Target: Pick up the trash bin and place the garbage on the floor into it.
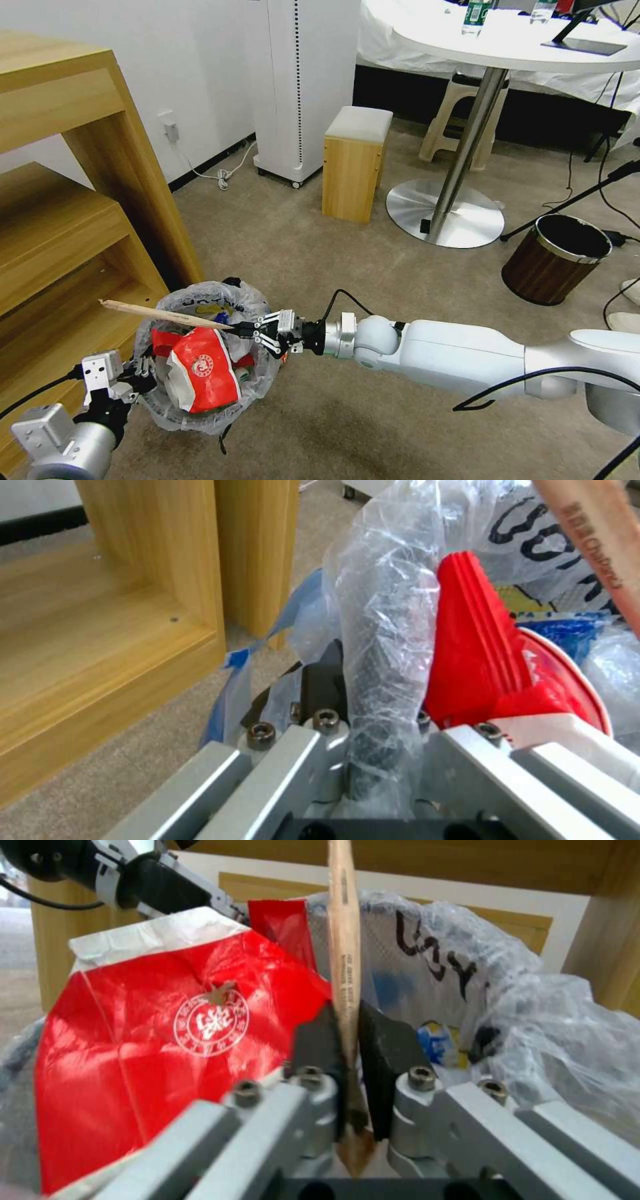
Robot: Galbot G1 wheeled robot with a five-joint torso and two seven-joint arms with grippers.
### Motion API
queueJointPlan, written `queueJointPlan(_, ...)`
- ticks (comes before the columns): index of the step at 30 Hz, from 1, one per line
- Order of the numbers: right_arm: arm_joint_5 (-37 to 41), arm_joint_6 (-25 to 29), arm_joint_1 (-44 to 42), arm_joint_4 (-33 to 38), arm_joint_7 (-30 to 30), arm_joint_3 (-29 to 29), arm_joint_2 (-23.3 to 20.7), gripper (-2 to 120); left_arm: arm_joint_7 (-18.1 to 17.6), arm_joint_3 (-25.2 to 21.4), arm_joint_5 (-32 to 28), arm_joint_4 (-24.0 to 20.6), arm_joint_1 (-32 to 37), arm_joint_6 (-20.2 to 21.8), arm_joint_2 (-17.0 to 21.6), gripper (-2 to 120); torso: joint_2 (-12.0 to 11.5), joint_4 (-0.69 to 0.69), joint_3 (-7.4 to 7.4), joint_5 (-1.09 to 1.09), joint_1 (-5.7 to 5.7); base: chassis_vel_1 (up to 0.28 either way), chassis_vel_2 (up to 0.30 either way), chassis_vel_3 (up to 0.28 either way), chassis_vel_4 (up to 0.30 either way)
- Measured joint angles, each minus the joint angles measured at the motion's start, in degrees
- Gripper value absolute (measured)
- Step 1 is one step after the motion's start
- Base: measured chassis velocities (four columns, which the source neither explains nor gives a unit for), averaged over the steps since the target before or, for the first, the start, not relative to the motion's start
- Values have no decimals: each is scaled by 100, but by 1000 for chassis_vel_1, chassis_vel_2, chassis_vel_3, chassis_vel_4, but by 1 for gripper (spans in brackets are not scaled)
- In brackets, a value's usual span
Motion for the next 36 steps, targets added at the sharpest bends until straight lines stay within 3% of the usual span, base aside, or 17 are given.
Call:
queueJointPlan(13, -76, -5, -94, 87, -30, 151, -106, 57, 0, 49, -16, 62, -33, -5, 7, 1, 0, 0, 0, 0, 0, 0, 0, 0, 0)
queueJointPlan(15, -92, -11, -138, 93, 39, 244, -70, 69, 4, 58, -4, 82, -34, -9, 0, 1, 0, 0, 0, 0, 0, 0, 0, 0, 0)
queueJointPlan(19, -112, -20, -203, 140, 177, 369, -59, 79, 8, 59, -2, 102, -39, -9, -1, 1, 0, 1, 0, 0, 0, 0, 0, 0, 0)
queueJointPlan(23, -112, -71, -356, 410, 422, 709, -124, 96, 9, 70, 9, 179, -60, -10, 0, 1, 0, 0, 0, 0, 0, 0, 0, 0, 0)
queueJointPlan(36, -75, -165, -895, 1035, 584, 1814, -659, 100, 10, 118, 54, 287, -97, -15, 13, 1, 0, 0, 0, 0, 0, 0, 0, 0, 0)
